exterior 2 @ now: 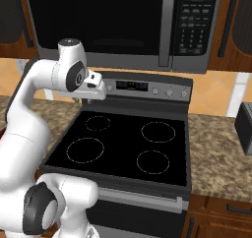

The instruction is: Open the microwave, place the bowl with waffle inside the microwave, then close the microwave door and turn it on.

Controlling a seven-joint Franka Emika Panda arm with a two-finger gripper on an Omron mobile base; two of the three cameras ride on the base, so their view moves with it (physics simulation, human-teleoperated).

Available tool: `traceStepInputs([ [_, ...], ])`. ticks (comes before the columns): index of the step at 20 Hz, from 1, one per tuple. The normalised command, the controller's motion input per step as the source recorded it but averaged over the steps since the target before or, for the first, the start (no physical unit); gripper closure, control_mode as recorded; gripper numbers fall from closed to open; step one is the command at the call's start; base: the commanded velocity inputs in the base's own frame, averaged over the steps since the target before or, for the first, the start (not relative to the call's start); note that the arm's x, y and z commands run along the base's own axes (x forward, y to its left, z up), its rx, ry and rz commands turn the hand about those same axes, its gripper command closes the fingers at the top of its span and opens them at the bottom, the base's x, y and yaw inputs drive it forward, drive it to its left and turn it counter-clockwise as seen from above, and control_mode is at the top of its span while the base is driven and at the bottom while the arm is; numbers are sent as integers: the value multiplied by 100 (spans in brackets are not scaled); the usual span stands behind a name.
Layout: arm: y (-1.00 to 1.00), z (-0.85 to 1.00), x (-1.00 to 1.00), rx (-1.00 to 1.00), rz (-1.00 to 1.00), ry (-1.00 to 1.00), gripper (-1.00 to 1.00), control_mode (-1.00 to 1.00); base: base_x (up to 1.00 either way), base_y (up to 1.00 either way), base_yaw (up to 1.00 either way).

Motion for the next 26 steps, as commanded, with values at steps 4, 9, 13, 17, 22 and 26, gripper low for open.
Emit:
traceStepInputs([
  [4, 0, 0, -44, 0, 0, -6, -100, -100, 0, 0, 0],
  [9, -23, 0, -62, 0, 1, -15, -100, -100, 0, 0, 0],
  [13, -69, 5, -44, 0, 1, -27, -100, -100, 0, 0, 0],
  [17, -78, 26, -16, 0, 0, -17, -100, -100, 0, 0, 0],
  [22, -83, 43, 0, 3, 0, -17, -100, -100, 0, 0, 0],
  [26, -75, 60, 0, 4, 0, -8, -100, -100, 0, 0, 0],
])
